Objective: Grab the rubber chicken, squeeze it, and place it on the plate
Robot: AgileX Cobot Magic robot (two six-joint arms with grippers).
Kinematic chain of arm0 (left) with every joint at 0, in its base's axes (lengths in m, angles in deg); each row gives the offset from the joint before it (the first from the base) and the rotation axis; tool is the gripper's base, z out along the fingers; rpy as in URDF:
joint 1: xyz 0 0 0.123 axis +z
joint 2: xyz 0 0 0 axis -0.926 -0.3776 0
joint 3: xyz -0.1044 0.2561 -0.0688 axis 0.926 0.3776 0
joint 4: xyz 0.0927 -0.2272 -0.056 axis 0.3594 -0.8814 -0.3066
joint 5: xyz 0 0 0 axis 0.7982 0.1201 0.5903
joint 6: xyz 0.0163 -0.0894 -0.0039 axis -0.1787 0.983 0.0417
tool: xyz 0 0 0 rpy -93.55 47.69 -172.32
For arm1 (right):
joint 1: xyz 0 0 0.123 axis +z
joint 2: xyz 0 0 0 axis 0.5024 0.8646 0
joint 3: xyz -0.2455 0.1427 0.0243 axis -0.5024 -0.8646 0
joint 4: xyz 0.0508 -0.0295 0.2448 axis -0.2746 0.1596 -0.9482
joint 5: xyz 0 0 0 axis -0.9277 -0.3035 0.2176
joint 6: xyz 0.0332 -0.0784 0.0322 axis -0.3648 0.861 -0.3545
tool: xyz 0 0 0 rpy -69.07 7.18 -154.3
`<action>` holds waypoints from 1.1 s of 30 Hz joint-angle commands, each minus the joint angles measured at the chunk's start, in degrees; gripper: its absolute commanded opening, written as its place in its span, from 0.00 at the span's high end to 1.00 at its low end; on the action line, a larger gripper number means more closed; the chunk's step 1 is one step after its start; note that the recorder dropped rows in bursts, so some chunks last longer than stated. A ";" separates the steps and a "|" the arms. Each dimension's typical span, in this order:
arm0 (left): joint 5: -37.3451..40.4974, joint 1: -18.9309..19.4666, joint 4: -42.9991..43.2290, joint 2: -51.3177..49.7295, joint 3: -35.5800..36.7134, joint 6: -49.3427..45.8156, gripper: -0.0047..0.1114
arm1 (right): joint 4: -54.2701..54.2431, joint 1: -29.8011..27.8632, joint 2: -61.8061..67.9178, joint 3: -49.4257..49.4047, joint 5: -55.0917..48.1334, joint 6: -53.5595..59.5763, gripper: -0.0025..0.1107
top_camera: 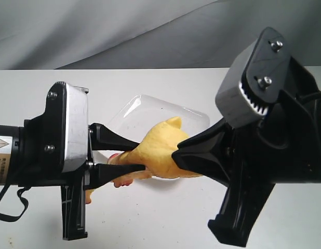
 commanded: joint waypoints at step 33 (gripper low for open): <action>-0.03 -0.33 1.52 0.08 -0.21 7.11 0.96 | -1.32 0.04 -0.38 0.43 2.75 0.19 0.98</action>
